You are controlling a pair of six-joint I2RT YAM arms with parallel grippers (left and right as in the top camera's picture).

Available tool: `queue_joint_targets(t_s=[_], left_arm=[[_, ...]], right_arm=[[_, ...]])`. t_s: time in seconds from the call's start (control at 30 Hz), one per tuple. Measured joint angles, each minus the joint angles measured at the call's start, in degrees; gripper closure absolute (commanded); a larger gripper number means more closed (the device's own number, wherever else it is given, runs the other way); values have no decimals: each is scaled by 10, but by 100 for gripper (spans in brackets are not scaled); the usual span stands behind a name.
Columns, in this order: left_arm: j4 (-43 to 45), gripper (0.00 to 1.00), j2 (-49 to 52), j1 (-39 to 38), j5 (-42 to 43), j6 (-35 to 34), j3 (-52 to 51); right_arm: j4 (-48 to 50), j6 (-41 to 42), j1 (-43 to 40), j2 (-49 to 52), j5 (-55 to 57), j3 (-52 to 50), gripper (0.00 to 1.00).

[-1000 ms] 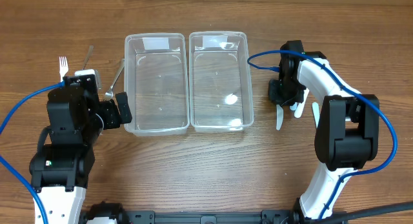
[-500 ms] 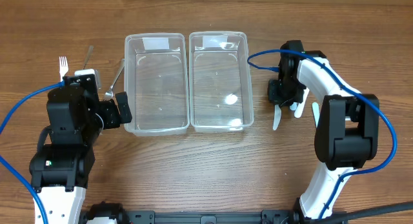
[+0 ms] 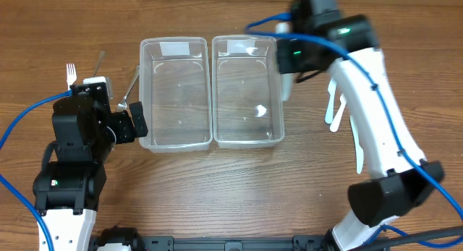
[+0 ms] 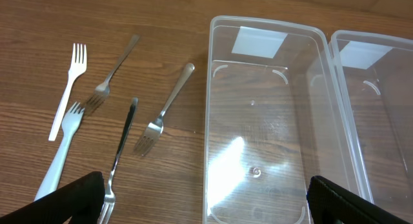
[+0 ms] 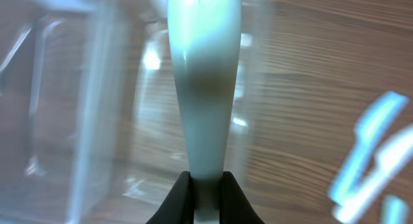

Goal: Pack container
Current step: 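Carry the white spoon into the right container and release it, then return the right gripper to the cutlery and grasp the light-blue knife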

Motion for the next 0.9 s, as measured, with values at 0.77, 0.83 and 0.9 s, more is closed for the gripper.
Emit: queue_joint_targets(t_s=[0.77, 0.83, 0.9], left_arm=[[-2, 0, 0, 0, 0, 0, 0], [-2, 0, 0, 0, 0, 0, 0], [-2, 0, 0, 0, 0, 0, 0]], right_arm=[[-61, 67, 8, 132, 67, 195, 0], [-69, 70, -29, 104, 75, 228, 0], [-100, 75, -83, 76, 77, 246, 0]])
